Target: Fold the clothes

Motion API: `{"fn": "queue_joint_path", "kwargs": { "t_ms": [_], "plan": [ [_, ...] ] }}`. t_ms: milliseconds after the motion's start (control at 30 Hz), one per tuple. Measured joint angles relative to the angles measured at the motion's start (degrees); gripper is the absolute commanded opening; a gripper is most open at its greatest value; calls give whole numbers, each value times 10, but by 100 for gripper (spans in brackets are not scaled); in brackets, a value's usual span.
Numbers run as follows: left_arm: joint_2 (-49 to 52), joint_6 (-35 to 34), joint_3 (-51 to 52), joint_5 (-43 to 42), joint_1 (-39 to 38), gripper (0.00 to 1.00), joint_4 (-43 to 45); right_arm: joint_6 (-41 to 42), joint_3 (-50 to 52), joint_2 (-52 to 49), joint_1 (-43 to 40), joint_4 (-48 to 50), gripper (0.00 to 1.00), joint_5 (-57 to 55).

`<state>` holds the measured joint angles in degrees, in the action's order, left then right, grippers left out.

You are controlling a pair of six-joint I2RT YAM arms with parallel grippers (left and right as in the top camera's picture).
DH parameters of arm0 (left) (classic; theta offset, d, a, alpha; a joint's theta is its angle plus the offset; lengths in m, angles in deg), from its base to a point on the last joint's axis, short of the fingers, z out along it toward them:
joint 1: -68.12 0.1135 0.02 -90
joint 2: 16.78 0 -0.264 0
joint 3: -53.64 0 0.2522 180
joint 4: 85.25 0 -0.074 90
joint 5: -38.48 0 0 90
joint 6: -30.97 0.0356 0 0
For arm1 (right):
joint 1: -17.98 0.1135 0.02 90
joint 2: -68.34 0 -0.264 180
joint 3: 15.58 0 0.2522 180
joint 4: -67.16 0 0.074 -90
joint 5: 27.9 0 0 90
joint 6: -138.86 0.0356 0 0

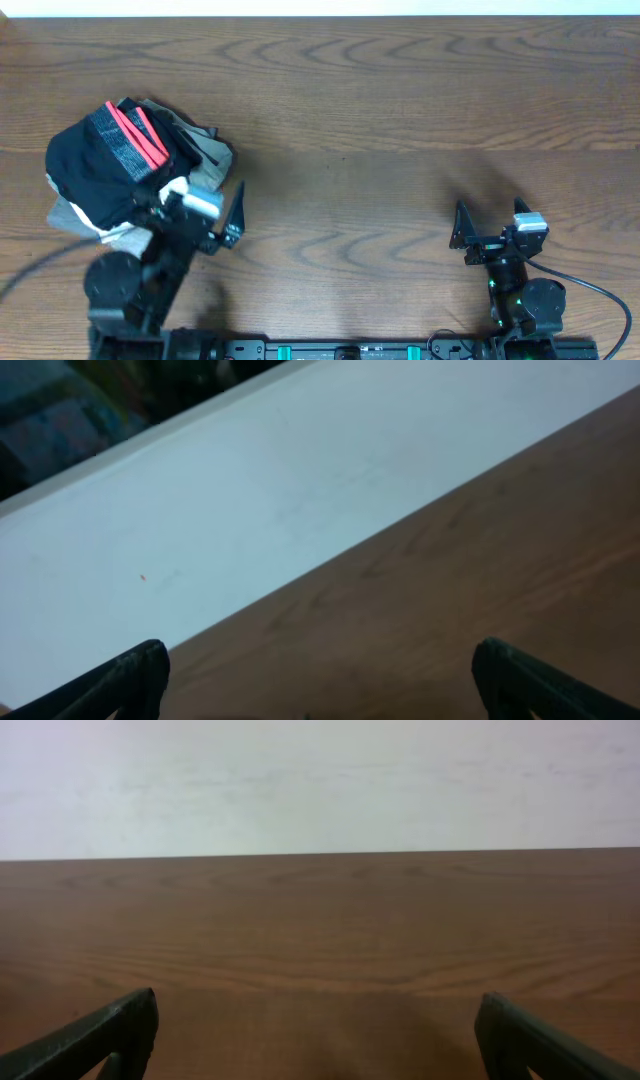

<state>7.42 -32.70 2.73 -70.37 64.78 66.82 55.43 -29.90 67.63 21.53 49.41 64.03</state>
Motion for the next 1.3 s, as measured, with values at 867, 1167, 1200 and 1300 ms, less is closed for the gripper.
{"fn": "queue_joint_path", "kwargs": {
  "t_ms": [867, 1167, 1200, 1300],
  "plan": [
    [-236, -8, 362, -14, -2, 98, 191, 0, 0, 0, 0, 0, 99, 0],
    [-236, -8, 368, -17, -2, 98, 165, 0, 0, 0, 0, 0, 99, 0],
    [-236, -8, 368, -17, -2, 98, 163, 0, 0, 0, 0, 0, 99, 0],
    [-236, -8, 367, -17, -2, 98, 154, 0, 0, 0, 0, 0, 99, 0]
  ]
}}
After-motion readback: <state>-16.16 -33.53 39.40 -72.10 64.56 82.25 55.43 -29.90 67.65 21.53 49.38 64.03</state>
